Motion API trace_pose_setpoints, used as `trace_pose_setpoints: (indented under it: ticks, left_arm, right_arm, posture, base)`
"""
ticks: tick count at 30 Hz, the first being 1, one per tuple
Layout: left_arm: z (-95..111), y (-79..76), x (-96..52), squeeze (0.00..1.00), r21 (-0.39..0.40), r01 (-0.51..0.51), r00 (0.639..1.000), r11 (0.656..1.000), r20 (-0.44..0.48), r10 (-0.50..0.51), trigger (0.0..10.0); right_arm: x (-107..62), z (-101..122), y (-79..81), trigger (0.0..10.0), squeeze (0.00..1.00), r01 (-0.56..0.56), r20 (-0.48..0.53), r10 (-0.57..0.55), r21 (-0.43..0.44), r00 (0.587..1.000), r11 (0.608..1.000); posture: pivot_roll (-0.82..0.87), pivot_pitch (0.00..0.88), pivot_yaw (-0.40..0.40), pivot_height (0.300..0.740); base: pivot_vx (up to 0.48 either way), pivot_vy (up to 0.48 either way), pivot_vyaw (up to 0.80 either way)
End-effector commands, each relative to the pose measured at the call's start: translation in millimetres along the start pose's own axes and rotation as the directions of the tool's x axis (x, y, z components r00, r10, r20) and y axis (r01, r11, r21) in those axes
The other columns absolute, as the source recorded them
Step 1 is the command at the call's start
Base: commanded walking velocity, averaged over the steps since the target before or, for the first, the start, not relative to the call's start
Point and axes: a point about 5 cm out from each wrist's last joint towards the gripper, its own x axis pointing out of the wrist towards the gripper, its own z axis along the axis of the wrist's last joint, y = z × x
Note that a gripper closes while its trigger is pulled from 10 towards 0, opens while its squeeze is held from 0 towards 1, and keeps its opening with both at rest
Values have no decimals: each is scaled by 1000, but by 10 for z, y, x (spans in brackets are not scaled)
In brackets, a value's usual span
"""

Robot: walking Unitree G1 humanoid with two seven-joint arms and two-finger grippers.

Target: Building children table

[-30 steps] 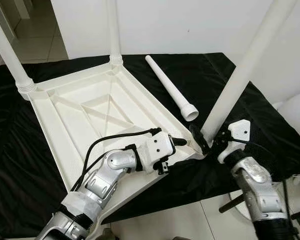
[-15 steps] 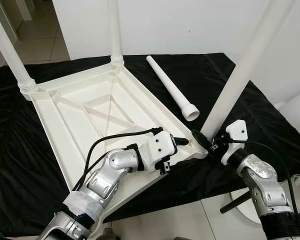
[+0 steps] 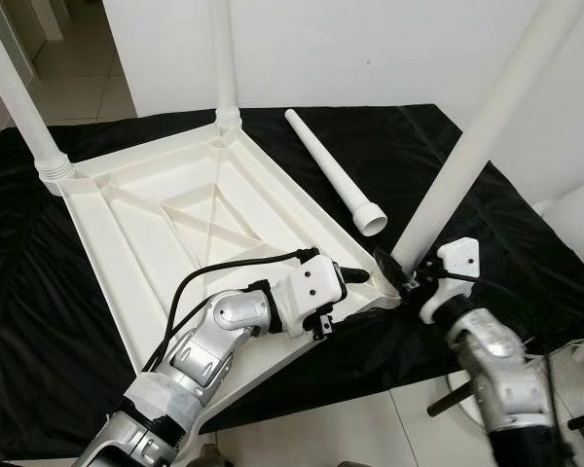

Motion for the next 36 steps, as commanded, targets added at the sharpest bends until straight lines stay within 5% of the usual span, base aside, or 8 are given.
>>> trace_pose_setpoints:
  ticks: [1, 6, 11, 13, 18, 26, 27, 36]
  left_arm:
    - [-5, -38, 1, 0, 6, 31, 999, 1000, -16, -30, 10000]
    - [-17, -36, -12, 0, 5, 25, 999, 1000, -21, -25, 10000]
    - [-19, -28, -15, 0, 8, 22, 1000, 1000, -22, -22, 10000]
    - [-21, -18, -11, 0, 10, 18, 1000, 1000, -22, -18, 10000]
    - [-20, -7, 1, 0, 11, 14, 1000, 1000, -21, -14, 10000]
    - [-10, 20, 11, 0, 16, 26, 999, 1000, -19, -26, 10000]
    - [-9, 30, 12, 0, 19, 27, 999, 999, -21, -27, 10000]
    - [2, 52, 14, 0, 25, 29, 999, 999, -19, -28, 10000]
  right_arm:
    - [-34, -168, 40, 10000, 0, 110, -87, -108, 17, 990, 994]
    - [-27, -173, 155, 10000, 0, 360, -111, -352, 69, 930, 930]
    - [-34, -170, 210, 10000, 0, 440, -129, -429, 72, 894, 895]
    - [-41, -189, 275, 10000, 0, 531, -168, -514, 78, 841, 844]
    - [-20, -195, 366, 10000, 0, 608, -200, -582, 108, 788, 787]
    - [-19, -142, 392, 10000, 0, 643, -207, -612, 142, 763, 753]
    - [-24, -128, 386, 10000, 1000, 642, -202, -612, 147, 765, 753]
    - [-27, -41, 405, 10000, 933, 600, -147, -583, 131, 799, 789]
  posture:
    - [-11, 0, -14, 740]
    - [-5, 0, -26, 740]
    - [-9, 0, -28, 740]
    - [-11, 0, -28, 740]
    - [-14, 0, -23, 740]
    - [-29, 0, -4, 740]
    - [-29, 0, -4, 740]
    - [-37, 0, 6, 740]
  base:
    - [0, 0, 0]
    - [0, 0, 0]
    - [0, 0, 0]
    - [0, 0, 0]
    - [0, 0, 0]
    - [0, 0, 0]
    - [0, 0, 0]
    - [0, 0, 0]
